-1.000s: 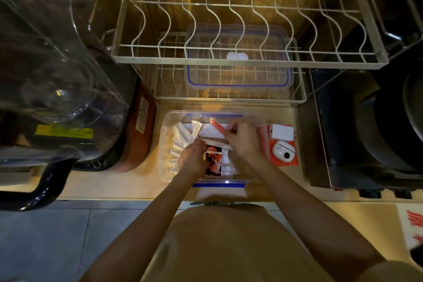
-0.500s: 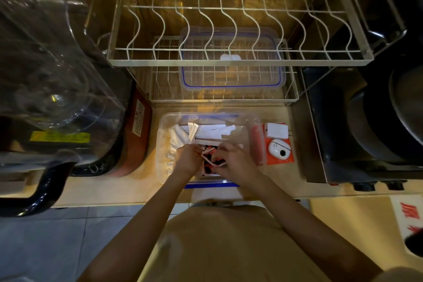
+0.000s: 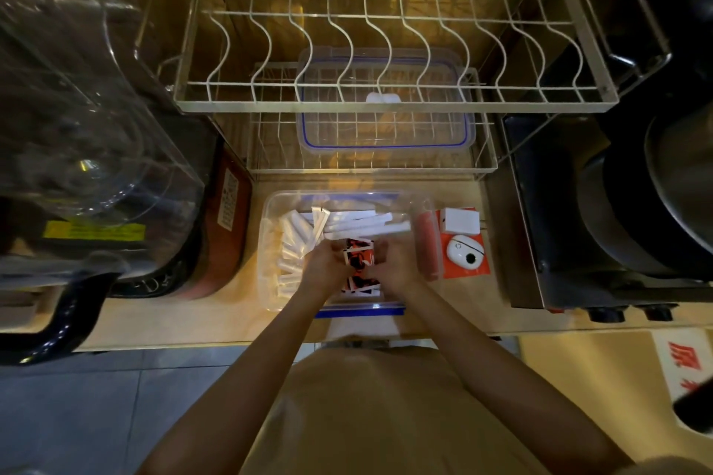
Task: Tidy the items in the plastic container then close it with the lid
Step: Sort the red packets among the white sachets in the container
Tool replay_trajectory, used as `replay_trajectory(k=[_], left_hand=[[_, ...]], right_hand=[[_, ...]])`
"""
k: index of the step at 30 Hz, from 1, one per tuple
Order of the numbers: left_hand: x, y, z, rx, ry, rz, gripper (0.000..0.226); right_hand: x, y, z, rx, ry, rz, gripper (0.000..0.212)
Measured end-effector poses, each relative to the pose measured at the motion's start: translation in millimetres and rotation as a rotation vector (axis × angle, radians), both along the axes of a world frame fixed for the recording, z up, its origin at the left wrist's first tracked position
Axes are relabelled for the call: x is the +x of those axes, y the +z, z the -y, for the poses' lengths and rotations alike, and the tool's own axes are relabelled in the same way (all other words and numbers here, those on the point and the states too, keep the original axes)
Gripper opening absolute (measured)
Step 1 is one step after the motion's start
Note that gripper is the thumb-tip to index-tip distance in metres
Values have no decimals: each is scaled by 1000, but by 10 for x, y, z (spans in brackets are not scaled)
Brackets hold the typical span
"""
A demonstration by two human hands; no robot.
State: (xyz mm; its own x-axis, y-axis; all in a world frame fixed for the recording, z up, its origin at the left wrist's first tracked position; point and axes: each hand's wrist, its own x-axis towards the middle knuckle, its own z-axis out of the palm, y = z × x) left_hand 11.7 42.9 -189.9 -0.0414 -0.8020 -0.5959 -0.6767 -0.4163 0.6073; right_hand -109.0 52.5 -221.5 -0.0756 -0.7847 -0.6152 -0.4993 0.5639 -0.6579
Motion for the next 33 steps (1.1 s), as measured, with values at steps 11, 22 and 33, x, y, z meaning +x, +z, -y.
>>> replay_trajectory(k=[11, 22, 33], left_hand=[[1, 13, 17, -68, -70, -41, 28], [-49, -6, 139, -172, 65, -135, 22], [-42, -57, 111, -150, -57, -46, 29]], right_hand=[[-202, 177, 3, 34, -104, 242, 26], [-202, 177, 108, -293, 29, -30, 19], [-212, 87, 103, -124, 147, 40, 16]])
